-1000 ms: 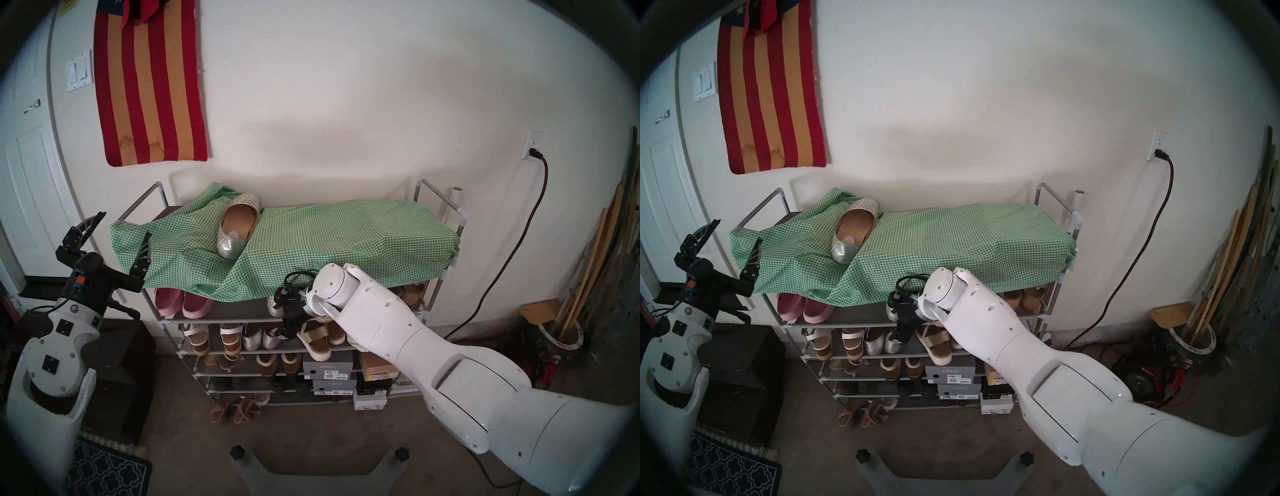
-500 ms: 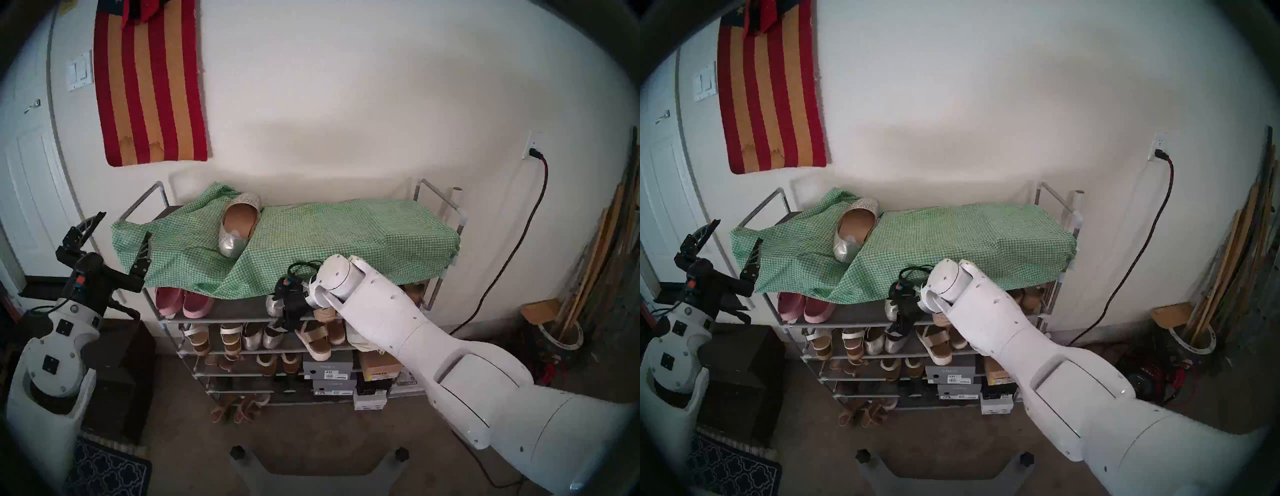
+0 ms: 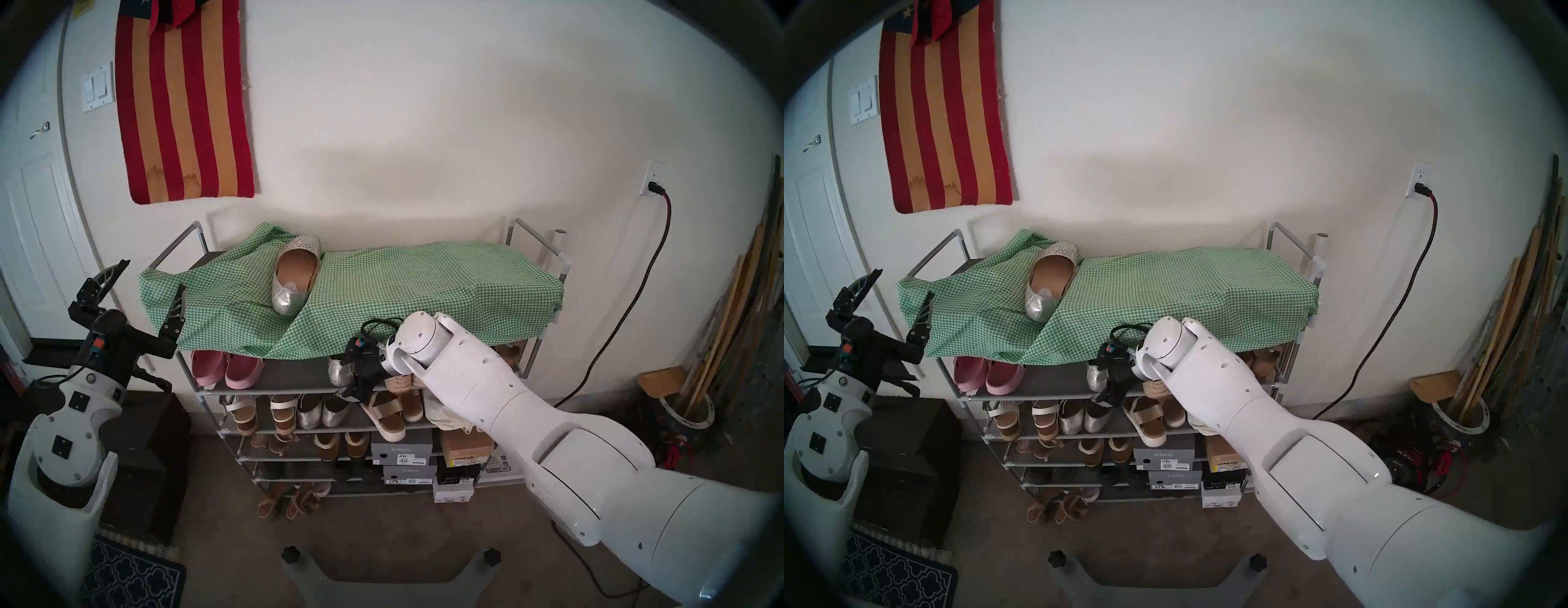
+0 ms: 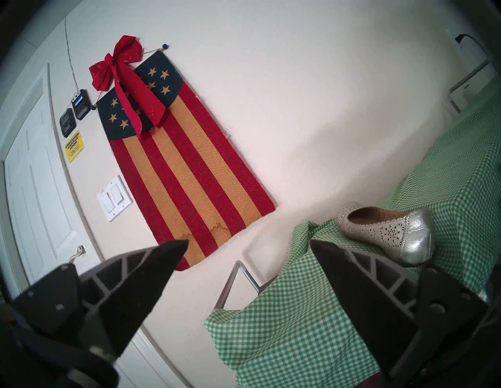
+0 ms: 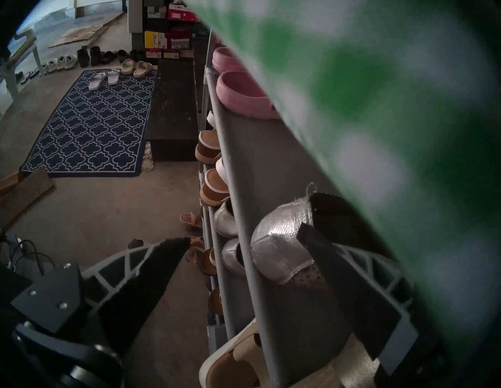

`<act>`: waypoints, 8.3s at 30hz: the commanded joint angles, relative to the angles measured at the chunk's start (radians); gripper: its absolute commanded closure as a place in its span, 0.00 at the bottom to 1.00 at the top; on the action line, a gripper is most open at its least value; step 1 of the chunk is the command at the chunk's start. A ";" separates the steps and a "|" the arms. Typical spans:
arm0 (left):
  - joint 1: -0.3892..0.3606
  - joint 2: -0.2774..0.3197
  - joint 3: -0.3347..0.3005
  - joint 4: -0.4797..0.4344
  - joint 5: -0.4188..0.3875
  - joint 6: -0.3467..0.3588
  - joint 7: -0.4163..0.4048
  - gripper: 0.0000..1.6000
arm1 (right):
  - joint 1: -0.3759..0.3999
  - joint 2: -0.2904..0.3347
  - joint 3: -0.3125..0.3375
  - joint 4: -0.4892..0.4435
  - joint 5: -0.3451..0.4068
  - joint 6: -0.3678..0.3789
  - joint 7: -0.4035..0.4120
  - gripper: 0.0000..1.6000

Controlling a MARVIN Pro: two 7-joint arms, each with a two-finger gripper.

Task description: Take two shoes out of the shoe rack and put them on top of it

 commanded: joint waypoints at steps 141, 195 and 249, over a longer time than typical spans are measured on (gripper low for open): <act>-0.005 -0.002 -0.002 -0.003 0.002 0.001 -0.005 0.00 | -0.041 -0.010 0.216 -0.759 0.379 0.096 0.625 1.00; -0.006 -0.003 -0.002 -0.004 0.005 0.002 -0.006 0.00 | 0.404 0.418 0.036 -0.455 0.240 0.485 0.342 1.00; -0.007 -0.005 -0.002 -0.002 0.003 0.001 -0.007 0.00 | 0.454 0.533 0.045 -0.806 0.602 0.453 0.356 0.00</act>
